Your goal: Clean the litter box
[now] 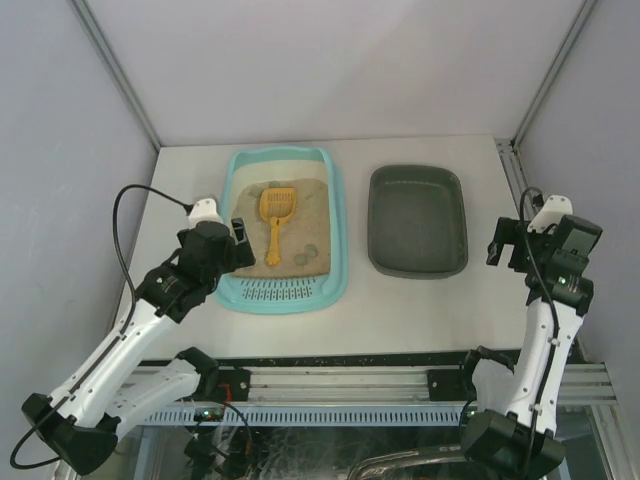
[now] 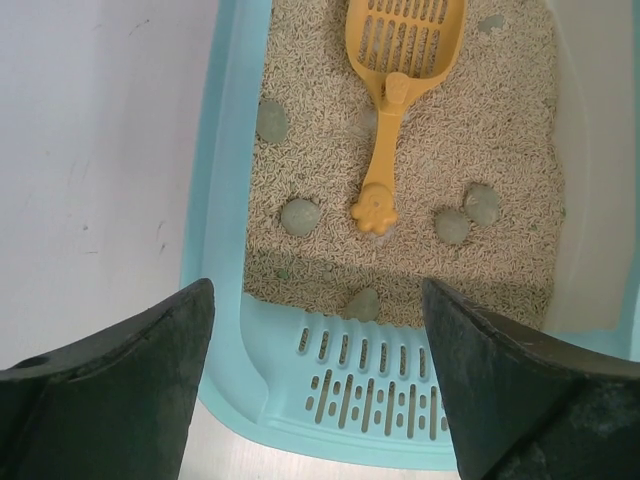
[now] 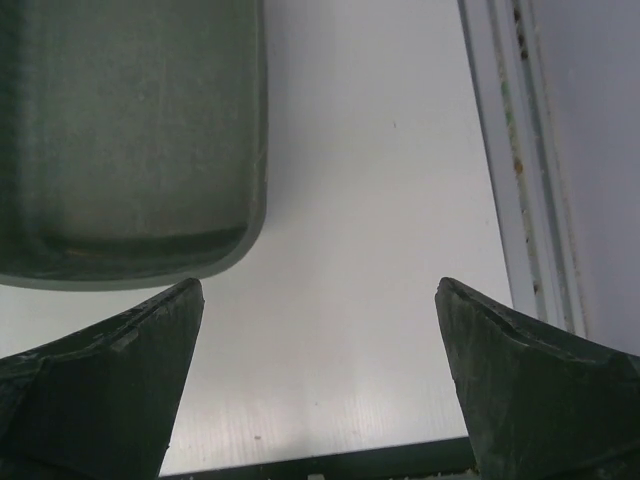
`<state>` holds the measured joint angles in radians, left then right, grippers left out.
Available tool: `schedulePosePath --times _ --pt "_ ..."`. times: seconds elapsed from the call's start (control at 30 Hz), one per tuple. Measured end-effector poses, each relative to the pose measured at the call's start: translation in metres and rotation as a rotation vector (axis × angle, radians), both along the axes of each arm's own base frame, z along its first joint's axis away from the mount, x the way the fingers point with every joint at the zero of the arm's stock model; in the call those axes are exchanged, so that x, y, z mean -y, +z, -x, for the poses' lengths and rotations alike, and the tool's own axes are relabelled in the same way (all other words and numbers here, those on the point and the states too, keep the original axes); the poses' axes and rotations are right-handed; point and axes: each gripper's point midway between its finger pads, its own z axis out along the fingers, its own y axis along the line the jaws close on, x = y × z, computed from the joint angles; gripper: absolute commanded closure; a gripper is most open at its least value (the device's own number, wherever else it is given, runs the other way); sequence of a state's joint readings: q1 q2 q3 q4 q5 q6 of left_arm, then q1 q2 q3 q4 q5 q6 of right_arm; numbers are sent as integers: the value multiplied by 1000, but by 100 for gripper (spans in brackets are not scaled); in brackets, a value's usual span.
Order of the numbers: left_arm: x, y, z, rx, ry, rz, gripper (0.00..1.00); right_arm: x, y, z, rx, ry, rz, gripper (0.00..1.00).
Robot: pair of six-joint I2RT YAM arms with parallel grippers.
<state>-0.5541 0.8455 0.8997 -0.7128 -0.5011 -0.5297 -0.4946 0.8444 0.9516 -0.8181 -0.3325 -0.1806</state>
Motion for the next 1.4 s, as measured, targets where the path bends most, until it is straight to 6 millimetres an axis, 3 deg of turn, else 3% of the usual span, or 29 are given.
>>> schedulePosePath --times 0.1,0.2,0.3,0.43,0.53,0.63,0.8,0.87,1.0,1.4 --pt "-1 6 -3 31 7 13 3 -6 7 3 57 8 52 0" --pt "-3 16 -7 75 25 32 12 -5 13 6 91 -2 85 0" --pt "-2 17 -10 77 2 16 13 5 13 5 87 -39 100 0" --pt "16 16 -15 23 -86 5 15 10 3 0 36 -55 110 0" --pt "37 23 -35 -16 -120 11 19 9 -5 -6 5 -45 132 0" --pt "58 1 -57 -106 -141 6 25 8 -8 -8 -7 -41 134 0" --pt "83 -89 -67 -376 -166 -41 27 9 -8 -7 -2 -44 119 0" --pt "85 -111 -64 -443 -163 -58 28 8 -8 -6 0 -39 103 0" --pt "83 -124 -67 -470 -143 -88 27 6 -11 -2 -9 -29 63 0" --pt "85 -167 -107 -466 -74 -173 32 -11 -13 0 -7 50 -2 0"
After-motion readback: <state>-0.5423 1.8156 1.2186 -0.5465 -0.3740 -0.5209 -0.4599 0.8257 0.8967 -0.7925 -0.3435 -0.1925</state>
